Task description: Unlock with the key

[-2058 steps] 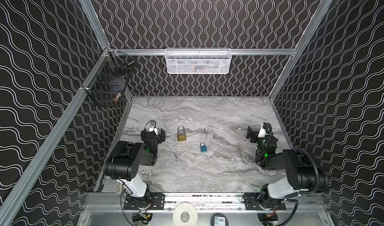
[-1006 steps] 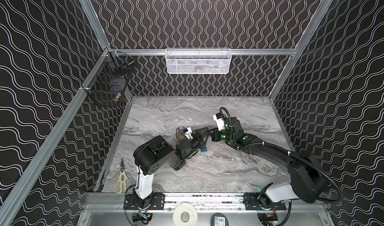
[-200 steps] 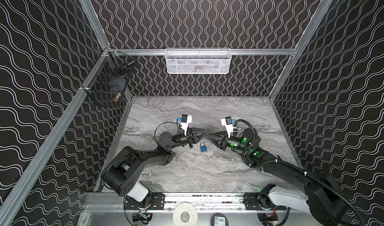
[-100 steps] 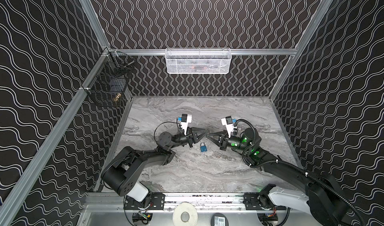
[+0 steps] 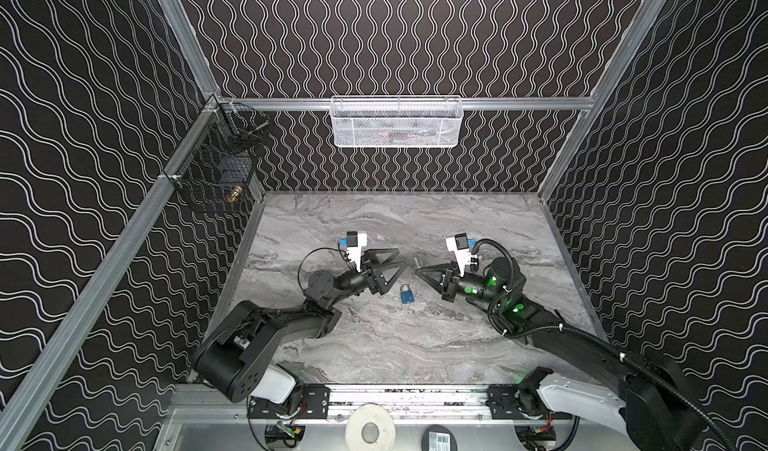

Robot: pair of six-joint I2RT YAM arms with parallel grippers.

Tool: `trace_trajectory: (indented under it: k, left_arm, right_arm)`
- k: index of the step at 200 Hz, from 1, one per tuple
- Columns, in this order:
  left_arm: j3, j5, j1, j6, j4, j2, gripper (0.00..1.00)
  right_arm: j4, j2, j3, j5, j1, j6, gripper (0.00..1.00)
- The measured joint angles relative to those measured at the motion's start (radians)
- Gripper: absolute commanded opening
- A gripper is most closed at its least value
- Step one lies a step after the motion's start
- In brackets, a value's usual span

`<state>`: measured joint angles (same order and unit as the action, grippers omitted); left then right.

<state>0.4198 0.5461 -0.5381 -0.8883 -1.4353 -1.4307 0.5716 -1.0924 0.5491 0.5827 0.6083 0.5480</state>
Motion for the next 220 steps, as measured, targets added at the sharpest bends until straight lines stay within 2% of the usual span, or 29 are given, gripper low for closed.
trace_trajectory:
  k: [13, 39, 71, 85, 114, 141, 156, 168, 193, 220]
  left_arm:
    - [0.010, -0.065, 0.002, 0.031, 0.144, 0.076, 0.99]
    - [0.181, -0.285, -0.061, 0.166, 0.667, 0.245, 0.99]
    - [0.363, -0.483, -0.136, 0.321, 1.177, 0.279, 0.99]
    - [0.348, -0.561, -0.140, 0.320, 1.280, 0.286, 0.99]
    - [0.382, -0.604, -0.179, 0.284, 1.462, 0.202, 0.99]
    - [0.435, -0.658, -0.286, 0.277, 1.512, 0.157, 0.99]
    - [0.452, -0.687, -0.302, 0.258, 1.536, 0.138, 0.96]
    - [0.509, -0.715, -0.311, 0.237, 1.598, 0.095, 0.94]
    - [0.732, -0.777, -0.330, 0.179, 1.809, -0.059, 0.87]
    - [0.863, -0.765, -0.332, 0.126, 1.972, -0.214, 0.82]
  right_arm:
    - [-0.089, 0.037, 0.002, -0.052, -0.002, -0.035, 0.00]
    - [-0.317, 0.115, 0.019, -0.223, -0.008, -0.098, 0.00]
    - [-0.549, 0.195, 0.004, -0.447, -0.015, -0.123, 0.00]
    - [-0.618, 0.214, -0.011, -0.502, -0.016, -0.126, 0.00]
    - [-0.708, 0.274, -0.049, -0.581, -0.017, -0.124, 0.00]
    - [-0.735, 0.324, -0.076, -0.621, -0.020, -0.121, 0.00]
    - [-0.746, 0.329, -0.070, -0.634, -0.020, -0.122, 0.00]
    - [-0.759, 0.328, -0.060, -0.642, -0.020, -0.122, 0.00]
    - [-0.801, 0.332, -0.059, -0.649, -0.021, -0.119, 0.00]
    - [-0.824, 0.377, -0.097, -0.644, -0.021, -0.092, 0.00]
